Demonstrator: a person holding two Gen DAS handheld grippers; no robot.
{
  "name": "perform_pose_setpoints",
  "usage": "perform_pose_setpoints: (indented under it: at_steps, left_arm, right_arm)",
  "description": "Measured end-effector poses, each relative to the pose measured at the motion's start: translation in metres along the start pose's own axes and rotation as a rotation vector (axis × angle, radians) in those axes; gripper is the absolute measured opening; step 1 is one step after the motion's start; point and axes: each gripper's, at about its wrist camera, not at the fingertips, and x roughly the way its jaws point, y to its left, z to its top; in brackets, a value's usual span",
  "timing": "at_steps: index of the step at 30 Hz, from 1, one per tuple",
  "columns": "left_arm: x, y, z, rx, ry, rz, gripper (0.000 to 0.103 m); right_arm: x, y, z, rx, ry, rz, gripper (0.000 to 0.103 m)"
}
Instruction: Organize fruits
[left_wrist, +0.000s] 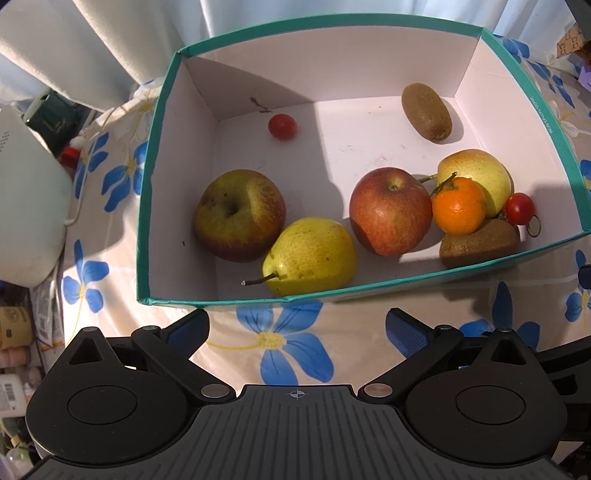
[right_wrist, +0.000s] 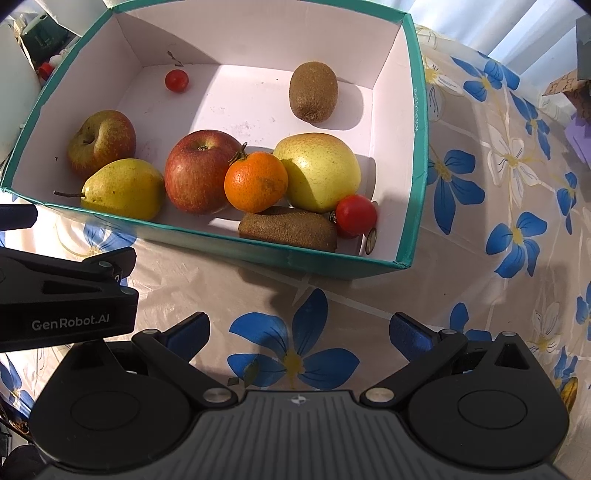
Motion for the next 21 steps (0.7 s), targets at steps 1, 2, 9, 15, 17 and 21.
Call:
perform_pose_setpoints:
  at_steps: [1, 2, 9, 15, 17, 21]
  left_arm:
    - [-0.0001, -0.0001, 0.0001, 0.000, 0.000, 0.000, 0.103]
    - [-0.0002, 0.0000, 0.0000, 0.001, 0.000, 0.001, 0.103]
    - [-0.0012, -0.0011, 0.0000, 0.001, -0.004, 0.000, 0.103]
    - [-0.0023, -0.0020, -0.0003, 0.003, -0.006, -0.001, 0.103]
    - [-0.0025, -0.0024, -0.0004, 0.003, -0.006, 0.000, 0.103]
    - [-0.0026, -0.0024, -0.0004, 0.003, -0.007, 0.000, 0.103]
  right_arm:
    - [-0.0005, -0.0002, -0.0001, 0.001, -0.001, 0.000, 0.103]
    - [-0.0009, -0.0001, -0.0002, 0.000, -0.003, 0.000, 0.103]
    - [-0.0021, -0.0002, -0.0008, -0.003, -0.010, 0.000, 0.103]
    - [-0.0047, 0.0004, -0.0024, -0.007, -0.019, -0.006, 0.103]
    - [-0.0048, 0.0003, -0.0024, -0.007, -0.019, -0.005, 0.103]
    - [-0.0052, 0.0001, -0.0024, -0.005, -0.019, -0.005, 0.103]
